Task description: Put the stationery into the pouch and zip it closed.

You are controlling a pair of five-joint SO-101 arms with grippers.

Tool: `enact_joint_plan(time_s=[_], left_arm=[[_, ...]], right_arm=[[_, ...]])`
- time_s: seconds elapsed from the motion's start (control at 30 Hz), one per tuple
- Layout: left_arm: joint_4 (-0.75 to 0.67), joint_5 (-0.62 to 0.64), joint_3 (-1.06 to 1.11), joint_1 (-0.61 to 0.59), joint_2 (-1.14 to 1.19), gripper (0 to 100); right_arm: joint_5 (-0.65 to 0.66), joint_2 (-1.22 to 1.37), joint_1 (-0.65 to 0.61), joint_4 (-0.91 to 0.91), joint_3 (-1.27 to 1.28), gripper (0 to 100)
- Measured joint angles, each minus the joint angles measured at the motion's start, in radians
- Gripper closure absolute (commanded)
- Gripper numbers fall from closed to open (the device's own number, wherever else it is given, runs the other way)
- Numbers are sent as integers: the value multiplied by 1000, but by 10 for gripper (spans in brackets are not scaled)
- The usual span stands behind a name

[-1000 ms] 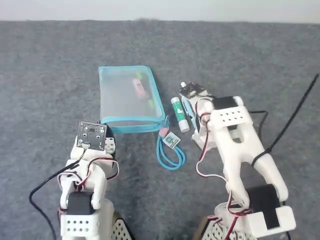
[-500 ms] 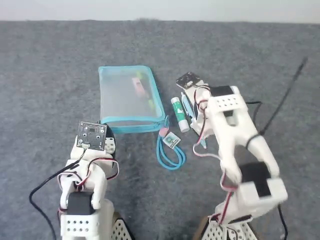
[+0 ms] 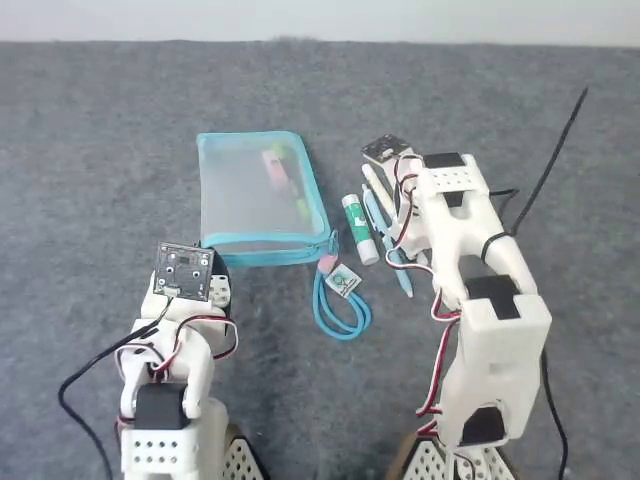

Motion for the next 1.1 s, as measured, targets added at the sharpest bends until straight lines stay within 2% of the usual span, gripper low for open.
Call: enact_joint_plan(time_s=[0.23, 0.33, 0.6, 0.7, 0.9, 1.1], left_arm=[[0, 0, 0, 0, 0, 988], [0, 0, 0, 0, 0, 988], [0, 0, 0, 0, 0, 988], [0, 0, 0, 0, 0, 988], [0, 0, 0, 0, 0, 988], [0, 0, 0, 0, 0, 988]], right_arm=[[-31, 2, 29, -3, -12, 991], [-49, -49, 38, 61, -6, 991], [-69, -460, 38, 241, 132, 991], [-69, -669, -29, 282, 242, 991], [-72, -1063, -255, 353, 419, 991], [-74, -1215, -381, 462, 430, 991]])
